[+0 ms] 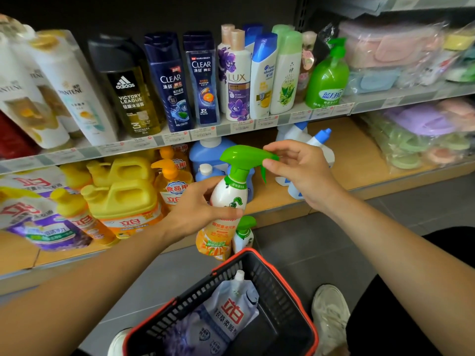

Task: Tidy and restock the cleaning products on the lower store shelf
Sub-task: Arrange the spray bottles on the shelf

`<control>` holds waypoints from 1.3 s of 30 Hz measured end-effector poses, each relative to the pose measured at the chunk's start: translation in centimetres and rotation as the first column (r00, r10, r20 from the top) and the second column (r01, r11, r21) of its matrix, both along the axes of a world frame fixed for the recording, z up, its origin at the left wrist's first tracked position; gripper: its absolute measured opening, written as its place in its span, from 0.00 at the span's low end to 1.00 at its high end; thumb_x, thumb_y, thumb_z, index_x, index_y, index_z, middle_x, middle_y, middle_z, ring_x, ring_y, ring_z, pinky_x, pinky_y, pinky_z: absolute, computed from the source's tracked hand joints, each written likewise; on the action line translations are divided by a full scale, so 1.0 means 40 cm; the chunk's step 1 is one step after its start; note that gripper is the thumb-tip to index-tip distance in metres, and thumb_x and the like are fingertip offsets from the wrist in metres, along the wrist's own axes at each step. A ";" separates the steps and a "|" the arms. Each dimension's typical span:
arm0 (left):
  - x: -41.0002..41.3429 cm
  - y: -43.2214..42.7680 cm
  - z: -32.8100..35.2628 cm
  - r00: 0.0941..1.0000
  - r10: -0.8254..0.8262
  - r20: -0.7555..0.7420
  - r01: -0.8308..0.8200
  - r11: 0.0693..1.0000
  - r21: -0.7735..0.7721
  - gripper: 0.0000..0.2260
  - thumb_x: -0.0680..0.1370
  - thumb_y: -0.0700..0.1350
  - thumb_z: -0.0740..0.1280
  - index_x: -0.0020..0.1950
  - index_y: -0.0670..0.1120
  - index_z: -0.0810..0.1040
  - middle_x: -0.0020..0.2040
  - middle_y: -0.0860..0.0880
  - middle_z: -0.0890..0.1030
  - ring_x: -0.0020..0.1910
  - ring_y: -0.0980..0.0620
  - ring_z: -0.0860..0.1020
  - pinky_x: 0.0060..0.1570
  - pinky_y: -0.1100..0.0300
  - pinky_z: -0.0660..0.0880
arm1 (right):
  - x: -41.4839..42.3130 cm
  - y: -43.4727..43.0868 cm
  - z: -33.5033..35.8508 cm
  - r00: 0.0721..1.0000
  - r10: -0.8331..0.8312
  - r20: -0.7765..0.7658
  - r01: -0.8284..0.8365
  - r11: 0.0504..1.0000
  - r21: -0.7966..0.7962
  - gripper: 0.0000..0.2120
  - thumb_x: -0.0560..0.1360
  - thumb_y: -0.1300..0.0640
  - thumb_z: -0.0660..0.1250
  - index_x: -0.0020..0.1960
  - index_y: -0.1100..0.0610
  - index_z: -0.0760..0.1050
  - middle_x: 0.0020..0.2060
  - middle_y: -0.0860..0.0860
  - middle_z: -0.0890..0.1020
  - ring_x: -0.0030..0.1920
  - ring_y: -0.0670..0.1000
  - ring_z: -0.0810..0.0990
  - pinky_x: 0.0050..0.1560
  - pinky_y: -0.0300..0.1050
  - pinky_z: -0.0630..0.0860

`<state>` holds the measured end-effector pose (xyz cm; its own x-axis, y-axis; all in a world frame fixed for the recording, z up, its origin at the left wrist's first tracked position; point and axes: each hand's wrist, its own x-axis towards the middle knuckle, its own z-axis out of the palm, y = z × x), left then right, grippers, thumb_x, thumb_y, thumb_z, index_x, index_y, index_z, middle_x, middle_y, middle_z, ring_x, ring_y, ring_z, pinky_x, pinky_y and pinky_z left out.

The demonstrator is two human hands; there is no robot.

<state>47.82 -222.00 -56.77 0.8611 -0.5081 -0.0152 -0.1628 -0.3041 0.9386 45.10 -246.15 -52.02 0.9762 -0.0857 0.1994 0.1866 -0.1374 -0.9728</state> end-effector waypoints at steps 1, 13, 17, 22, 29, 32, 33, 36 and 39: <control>0.000 -0.002 0.002 0.999 0.005 0.045 -0.007 0.999 0.042 0.25 0.66 0.49 0.83 0.61 0.52 0.82 0.54 0.50 0.86 0.52 0.49 0.84 0.54 0.43 0.82 | -0.001 -0.001 0.007 0.999 0.018 0.045 -0.011 0.990 -0.139 0.13 0.71 0.63 0.76 0.53 0.53 0.81 0.46 0.46 0.85 0.48 0.43 0.83 0.50 0.36 0.79; -0.022 -0.015 0.055 0.929 0.154 0.337 -0.253 0.928 0.273 0.34 0.59 0.73 0.71 0.62 0.60 0.80 0.50 0.58 0.84 0.48 0.56 0.82 0.46 0.48 0.80 | -0.006 0.038 -0.016 0.890 -0.344 0.298 0.439 0.825 -0.355 0.15 0.67 0.56 0.80 0.46 0.56 0.77 0.43 0.50 0.80 0.39 0.46 0.79 0.39 0.33 0.74; -0.041 -0.030 0.058 0.896 0.195 0.400 -0.332 0.892 0.308 0.30 0.60 0.73 0.74 0.60 0.63 0.80 0.46 0.59 0.84 0.46 0.57 0.81 0.41 0.52 0.79 | -0.016 0.058 -0.025 0.861 -0.401 0.312 0.493 0.810 -0.319 0.10 0.66 0.57 0.80 0.40 0.56 0.79 0.44 0.52 0.79 0.37 0.40 0.79 0.40 0.30 0.73; -0.057 -0.045 0.061 0.863 0.250 0.439 -0.407 0.858 0.312 0.28 0.62 0.71 0.76 0.58 0.61 0.81 0.43 0.59 0.83 0.43 0.57 0.80 0.35 0.59 0.73 | -0.031 0.091 -0.035 0.867 -0.445 0.222 0.496 0.810 -0.313 0.08 0.68 0.53 0.79 0.45 0.54 0.85 0.53 0.52 0.76 0.46 0.37 0.77 0.46 0.27 0.72; -0.078 -0.062 0.064 0.855 0.232 0.463 -0.403 0.861 0.311 0.30 0.63 0.71 0.76 0.59 0.58 0.81 0.42 0.56 0.83 0.41 0.54 0.80 0.35 0.56 0.74 | -0.038 0.130 -0.030 0.940 -0.336 -0.058 0.328 0.938 -0.108 0.10 0.68 0.50 0.79 0.45 0.55 0.86 0.45 0.55 0.84 0.46 0.50 0.83 0.50 0.47 0.81; -0.093 -0.071 0.064 0.851 0.190 0.490 -0.375 0.873 0.312 0.30 0.64 0.71 0.76 0.61 0.58 0.80 0.37 0.58 0.79 0.38 0.56 0.79 0.34 0.57 0.72 | -0.037 0.140 -0.030 0.949 -0.279 -0.147 0.287 0.957 0.037 0.10 0.67 0.51 0.80 0.40 0.57 0.84 0.36 0.51 0.85 0.38 0.45 0.84 0.38 0.38 0.79; -0.098 -0.075 0.065 0.846 0.170 0.505 -0.364 0.876 0.316 0.32 0.64 0.71 0.75 0.63 0.58 0.79 0.36 0.59 0.77 0.37 0.56 0.78 0.33 0.59 0.70 | -0.039 0.145 -0.031 0.946 -0.259 -0.194 0.282 0.954 0.102 0.10 0.66 0.52 0.81 0.39 0.56 0.84 0.35 0.51 0.86 0.38 0.45 0.84 0.36 0.36 0.78; -0.103 -0.079 0.061 0.879 0.155 0.451 -0.311 0.904 0.294 0.35 0.63 0.72 0.73 0.66 0.58 0.77 0.45 0.58 0.82 0.42 0.57 0.80 0.40 0.58 0.77 | -0.041 0.144 -0.023 0.957 -0.168 -0.237 0.230 0.938 0.260 0.09 0.66 0.57 0.81 0.41 0.59 0.84 0.39 0.55 0.87 0.40 0.50 0.86 0.39 0.41 0.81; -0.086 -0.061 0.061 0.973 0.102 0.209 -0.135 0.980 0.147 0.34 0.65 0.63 0.79 0.69 0.56 0.76 0.57 0.56 0.83 0.55 0.57 0.82 0.56 0.52 0.80 | -0.040 0.114 0.003 0.977 -0.065 -0.203 0.132 0.930 0.342 0.13 0.62 0.56 0.79 0.44 0.60 0.83 0.39 0.53 0.87 0.42 0.49 0.85 0.43 0.43 0.81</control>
